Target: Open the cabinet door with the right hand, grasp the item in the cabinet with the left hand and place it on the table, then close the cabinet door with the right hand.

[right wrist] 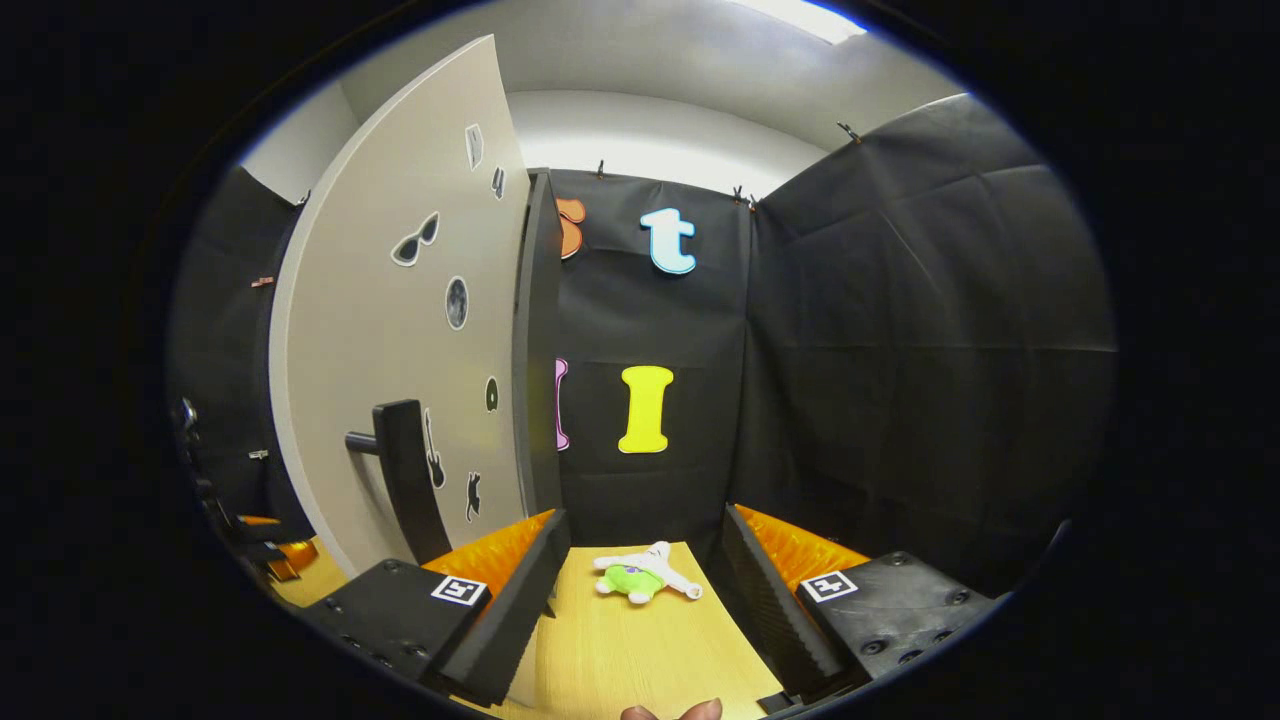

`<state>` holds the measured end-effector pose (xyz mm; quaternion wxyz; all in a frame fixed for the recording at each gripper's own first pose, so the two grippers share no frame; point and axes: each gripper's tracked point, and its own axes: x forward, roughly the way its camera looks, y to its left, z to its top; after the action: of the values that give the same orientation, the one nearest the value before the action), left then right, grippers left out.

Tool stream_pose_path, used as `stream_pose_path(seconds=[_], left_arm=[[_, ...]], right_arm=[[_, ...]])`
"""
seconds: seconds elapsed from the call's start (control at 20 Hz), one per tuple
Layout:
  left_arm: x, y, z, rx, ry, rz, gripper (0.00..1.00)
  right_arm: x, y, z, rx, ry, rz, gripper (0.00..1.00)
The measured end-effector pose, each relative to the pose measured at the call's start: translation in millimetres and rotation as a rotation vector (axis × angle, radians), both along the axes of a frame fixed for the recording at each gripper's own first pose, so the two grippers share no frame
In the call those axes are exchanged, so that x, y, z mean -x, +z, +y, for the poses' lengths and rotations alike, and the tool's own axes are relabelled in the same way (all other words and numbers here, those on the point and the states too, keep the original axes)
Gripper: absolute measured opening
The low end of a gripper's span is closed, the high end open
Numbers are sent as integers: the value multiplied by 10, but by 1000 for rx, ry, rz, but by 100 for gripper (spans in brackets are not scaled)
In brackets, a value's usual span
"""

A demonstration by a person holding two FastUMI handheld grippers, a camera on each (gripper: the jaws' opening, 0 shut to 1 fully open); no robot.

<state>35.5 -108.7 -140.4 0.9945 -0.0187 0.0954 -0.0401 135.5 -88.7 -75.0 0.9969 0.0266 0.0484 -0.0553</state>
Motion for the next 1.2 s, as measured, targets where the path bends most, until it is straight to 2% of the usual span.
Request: stream_pose_path(seconds=[0.1,0.2,0.6,0.7,0.8,0.85,1.1,1.15,1.2], left_arm=[[72,219,231,-6,38,-16,99],[157,436,378,29,52,-36,97],[419,1094,906,36,86,-93,99],[455,1155,1027,24,95,-103,98],[502,1168,1112,21,93,-100,98],[529,1170,1152,22,91,-96,98],[561,1075,1334,3,79,-85,98],[554,1089,1347,13,72,-87,98],[543,1095,1369,20,66,-90,99]], right_arm=[[26,29,-6,9,-11,-9,98],[46,41,35,-4,-13,-12,98],[88,59,297,-3,7,-21,98],[75,67,361,-6,-5,-26,98],[92,75,369,1,-19,-35,92],[83,66,385,-3,-22,-33,95],[77,58,538,-42,-42,-36,95],[104,59,618,-39,-33,-36,100],[113,59,712,-38,-21,-34,95]])
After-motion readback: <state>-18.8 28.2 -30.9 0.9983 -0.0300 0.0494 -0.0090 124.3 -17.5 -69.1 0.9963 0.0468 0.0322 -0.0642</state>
